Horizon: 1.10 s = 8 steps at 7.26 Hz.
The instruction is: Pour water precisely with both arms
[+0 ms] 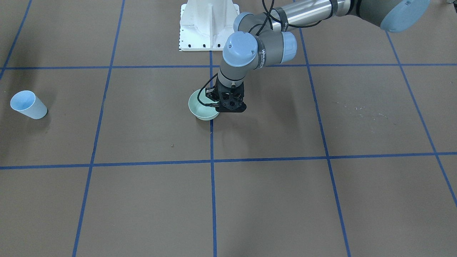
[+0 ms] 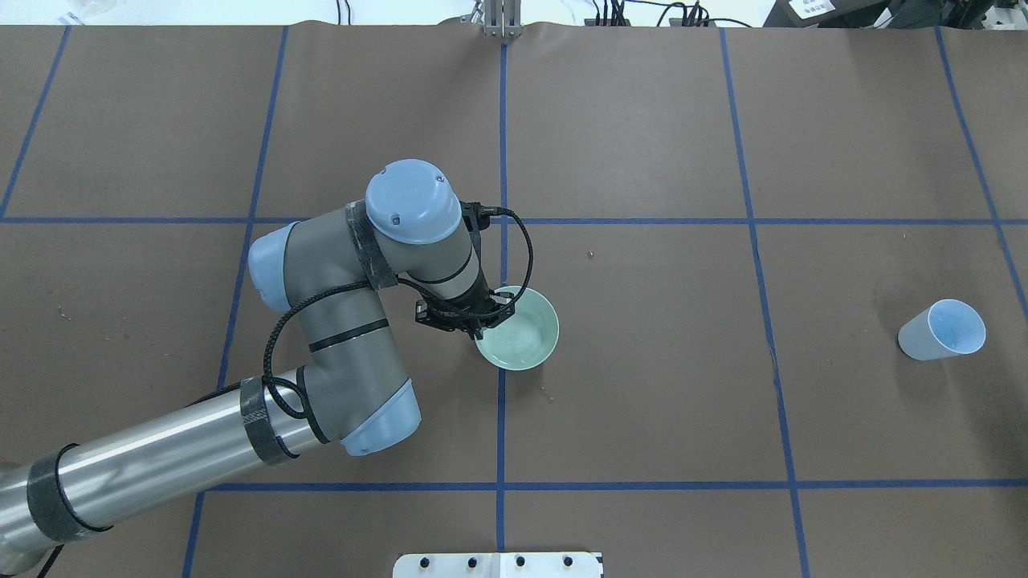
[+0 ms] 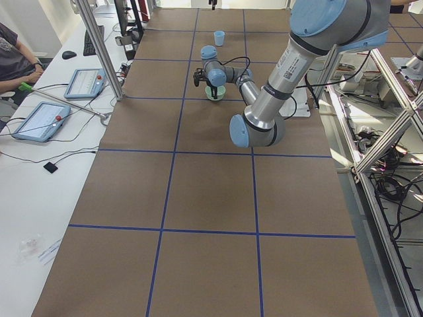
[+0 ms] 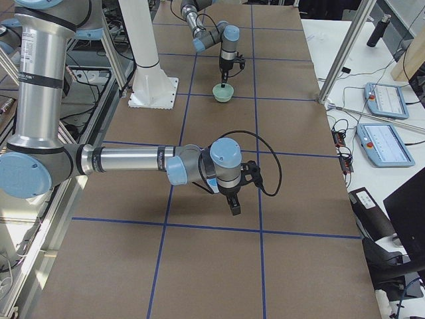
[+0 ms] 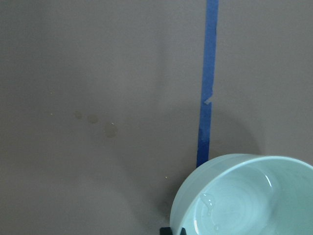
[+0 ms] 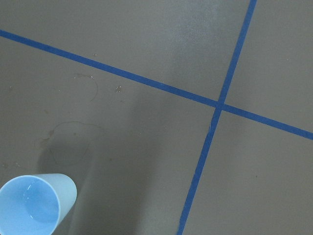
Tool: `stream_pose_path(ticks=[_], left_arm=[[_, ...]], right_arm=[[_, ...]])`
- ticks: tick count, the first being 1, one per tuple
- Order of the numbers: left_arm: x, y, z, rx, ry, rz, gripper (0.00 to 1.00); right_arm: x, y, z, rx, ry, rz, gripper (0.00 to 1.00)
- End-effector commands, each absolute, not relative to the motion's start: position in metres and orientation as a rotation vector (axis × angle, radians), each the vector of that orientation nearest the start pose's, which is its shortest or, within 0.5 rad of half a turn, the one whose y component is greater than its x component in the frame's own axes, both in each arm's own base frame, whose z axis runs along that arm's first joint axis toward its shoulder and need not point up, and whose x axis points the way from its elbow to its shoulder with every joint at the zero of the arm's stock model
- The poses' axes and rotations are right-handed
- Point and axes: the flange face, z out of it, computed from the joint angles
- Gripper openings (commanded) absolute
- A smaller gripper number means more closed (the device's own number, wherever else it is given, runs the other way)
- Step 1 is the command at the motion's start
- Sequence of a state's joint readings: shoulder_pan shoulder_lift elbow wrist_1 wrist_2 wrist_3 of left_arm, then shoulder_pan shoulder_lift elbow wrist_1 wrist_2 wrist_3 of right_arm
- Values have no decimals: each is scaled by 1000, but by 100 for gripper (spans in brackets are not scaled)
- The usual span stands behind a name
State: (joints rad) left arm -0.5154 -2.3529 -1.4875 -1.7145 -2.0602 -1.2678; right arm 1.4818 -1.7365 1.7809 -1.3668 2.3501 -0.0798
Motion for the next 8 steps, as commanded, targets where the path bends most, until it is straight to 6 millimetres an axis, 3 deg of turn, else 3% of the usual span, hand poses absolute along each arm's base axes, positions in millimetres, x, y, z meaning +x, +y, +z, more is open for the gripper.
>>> stream_pose_path(ticks=[1, 2, 3, 4, 5, 6, 7, 8], left_arm=[[592, -436, 200, -96, 937, 6, 34], [593, -435, 202, -97, 934, 8, 65], [589, -436, 199, -95, 940, 6, 76], [575, -438, 185, -82, 964, 1, 99], [540, -435, 178, -94, 979, -43, 99], [513, -426, 164, -116, 997, -101, 99], [492, -427, 178, -126, 988, -152, 99], [452, -424, 208, -114, 980, -175, 100]], right_arm=[[25, -440, 608, 234, -775, -256, 100], [25, -440, 609, 233, -775, -256, 100], [24, -440, 608, 234, -778, -257, 100], [24, -440, 608, 233, -777, -257, 100], [24, -439, 609, 231, -778, -254, 100], [25, -425, 616, 204, -784, -229, 100], [22, -415, 619, 169, -791, -178, 100], [13, -413, 619, 110, -802, -84, 99]])
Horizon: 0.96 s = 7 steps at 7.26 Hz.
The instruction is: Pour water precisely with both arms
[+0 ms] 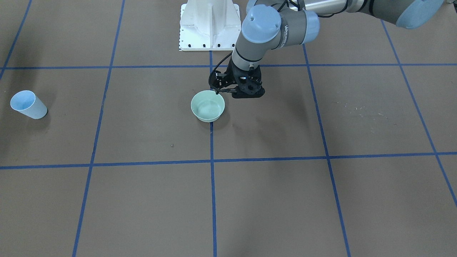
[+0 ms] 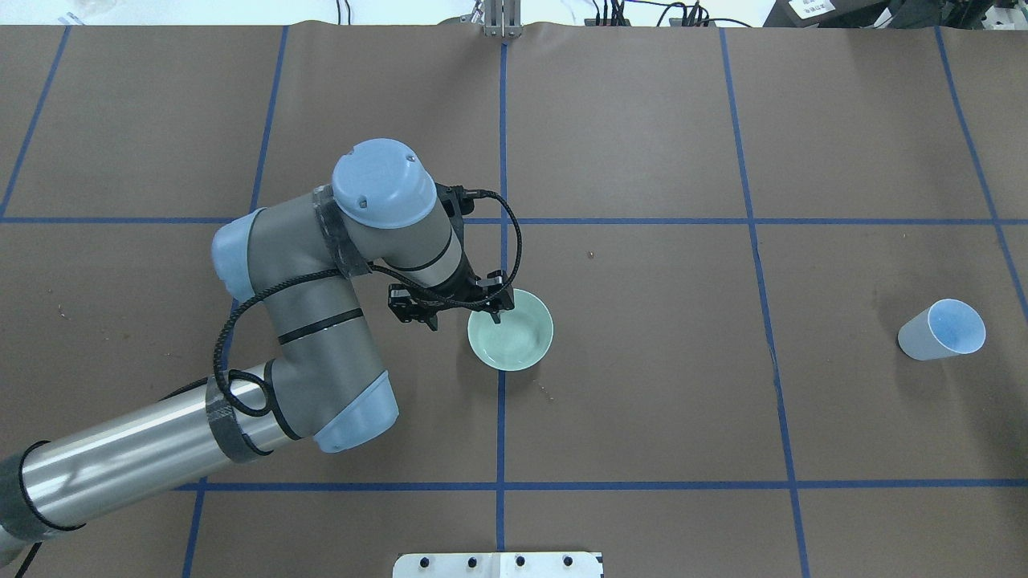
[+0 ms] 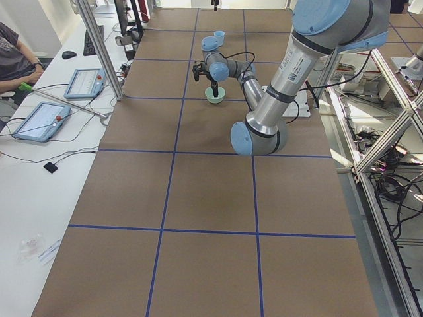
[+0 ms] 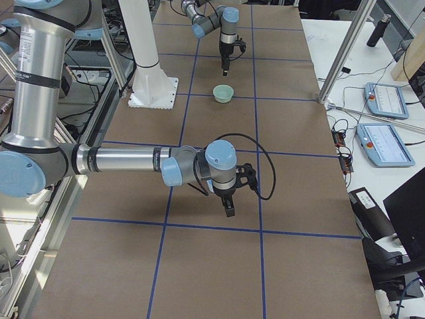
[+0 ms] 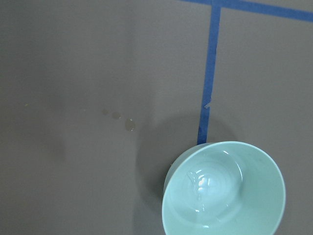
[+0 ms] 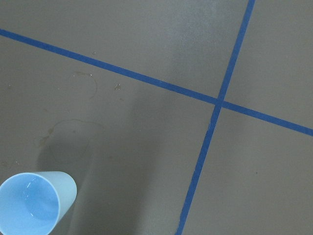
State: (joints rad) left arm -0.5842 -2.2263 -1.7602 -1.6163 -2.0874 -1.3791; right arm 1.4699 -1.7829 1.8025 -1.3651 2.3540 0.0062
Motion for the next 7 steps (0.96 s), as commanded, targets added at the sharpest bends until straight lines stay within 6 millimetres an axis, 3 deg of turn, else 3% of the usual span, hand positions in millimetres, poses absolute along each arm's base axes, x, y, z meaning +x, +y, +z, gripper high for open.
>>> stream_pose_path(ticks=[1, 2, 5, 6, 7], left_arm=[[427, -421, 219, -98, 982, -179, 100], [424, -421, 221, -94, 981, -182, 99], [421, -428, 225, -87, 969, -202, 99], [421, -428, 225, -87, 969, -202, 99], [423, -427, 225, -88, 969, -202, 100]], right_arm=[[9, -390, 624, 175, -852, -123, 97], [12, -358, 636, 320, -871, -181, 92], [13, -321, 683, 584, -947, -234, 90], [6, -317, 676, 644, -970, -286, 100], [-12, -312, 671, 668, -1002, -369, 100]])
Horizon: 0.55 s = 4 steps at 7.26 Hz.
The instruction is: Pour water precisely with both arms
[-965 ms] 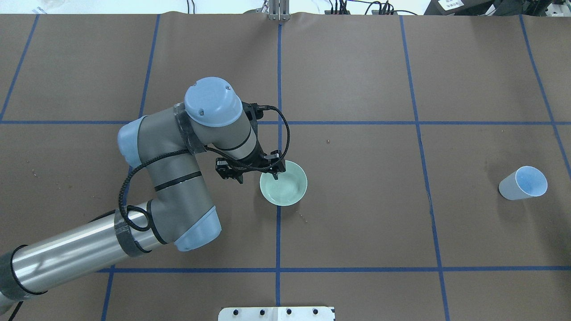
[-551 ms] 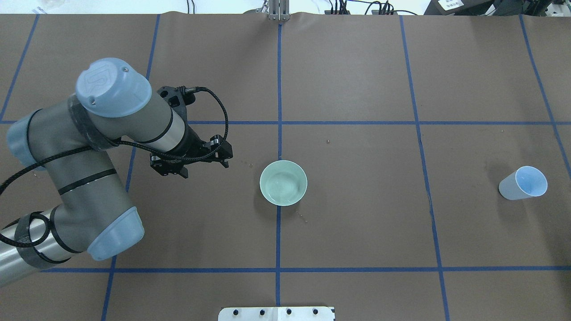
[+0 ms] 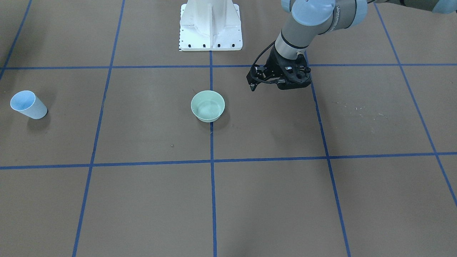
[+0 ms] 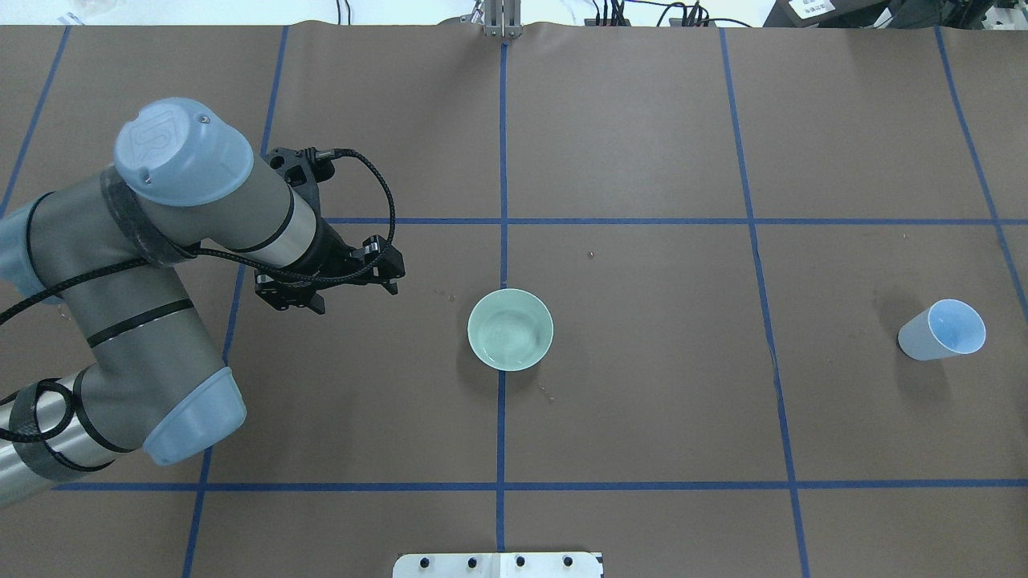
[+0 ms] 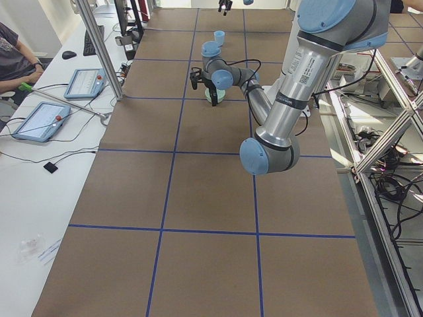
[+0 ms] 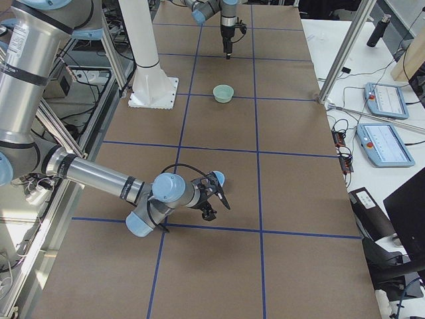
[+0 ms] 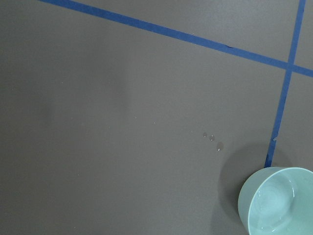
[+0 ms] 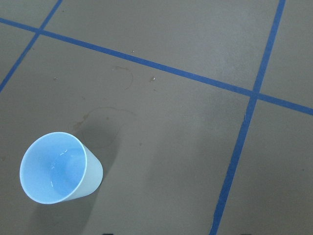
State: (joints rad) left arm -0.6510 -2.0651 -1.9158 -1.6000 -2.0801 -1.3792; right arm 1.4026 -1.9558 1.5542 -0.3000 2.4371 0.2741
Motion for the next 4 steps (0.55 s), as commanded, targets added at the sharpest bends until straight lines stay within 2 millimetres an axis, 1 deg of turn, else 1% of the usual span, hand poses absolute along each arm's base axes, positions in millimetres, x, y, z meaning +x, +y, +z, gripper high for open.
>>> stream_pose_path(ticks=[1, 2, 3, 4], left_arm=[[423, -427, 222, -87, 972, -202, 100], [422, -428, 225, -84, 969, -204, 100], [420, -430, 225, -80, 969, -208, 100], [417, -433, 225, -77, 970, -214, 99]], right_arm=[[-25, -304, 678, 706, -1010, -428, 100], [-31, -303, 680, 703, -1028, -394, 99], [-45, -305, 677, 724, -1025, -381, 99], [-53, -305, 677, 761, -1010, -399, 98]])
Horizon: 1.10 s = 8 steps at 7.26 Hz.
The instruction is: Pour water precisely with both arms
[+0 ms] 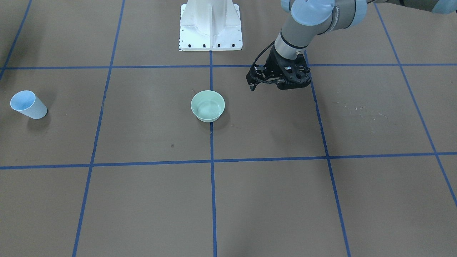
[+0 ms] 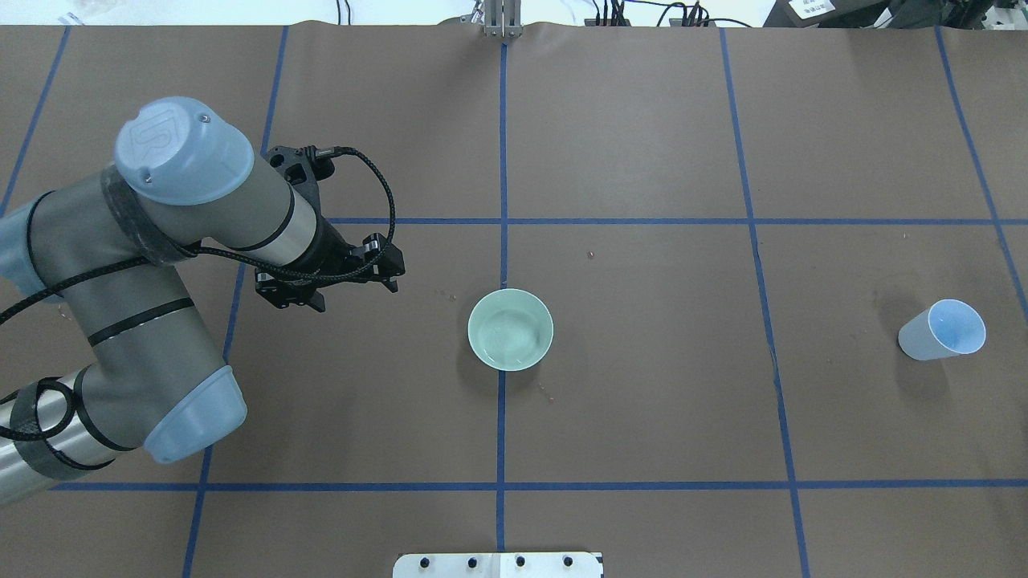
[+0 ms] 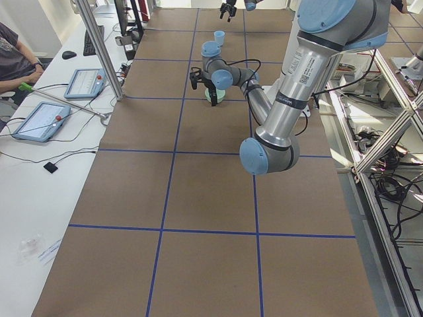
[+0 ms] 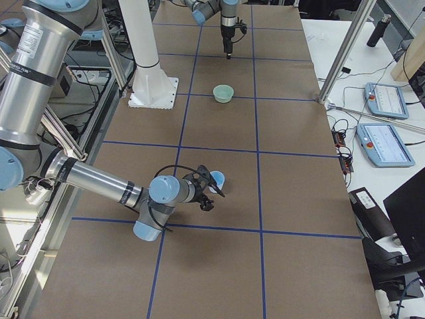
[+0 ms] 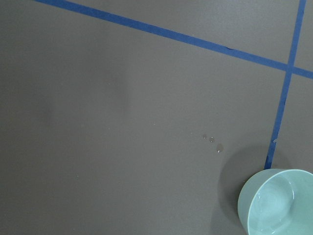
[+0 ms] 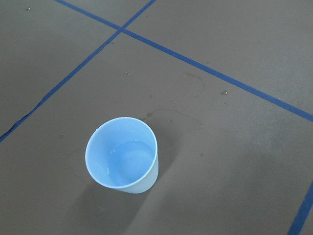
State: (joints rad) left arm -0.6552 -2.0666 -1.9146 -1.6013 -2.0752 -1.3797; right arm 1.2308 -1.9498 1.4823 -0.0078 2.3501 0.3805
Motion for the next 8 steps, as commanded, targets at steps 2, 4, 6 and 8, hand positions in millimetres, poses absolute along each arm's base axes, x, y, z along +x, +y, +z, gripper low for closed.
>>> stream_pose_path(ticks=[2, 4, 6, 8], left_arm=[[414, -436, 225, -74, 968, -221, 100], [410, -440, 225, -71, 968, -228, 100], [408, -443, 226, -66, 967, -230, 100], [408, -443, 227, -67, 966, -230, 100]], right_arm=[[-76, -311, 674, 782, -990, -391, 98], [-117, -319, 664, 804, -1043, -329, 97], [-118, -312, 681, 829, -1032, -308, 96], [-124, -312, 686, 889, -1027, -300, 96]])
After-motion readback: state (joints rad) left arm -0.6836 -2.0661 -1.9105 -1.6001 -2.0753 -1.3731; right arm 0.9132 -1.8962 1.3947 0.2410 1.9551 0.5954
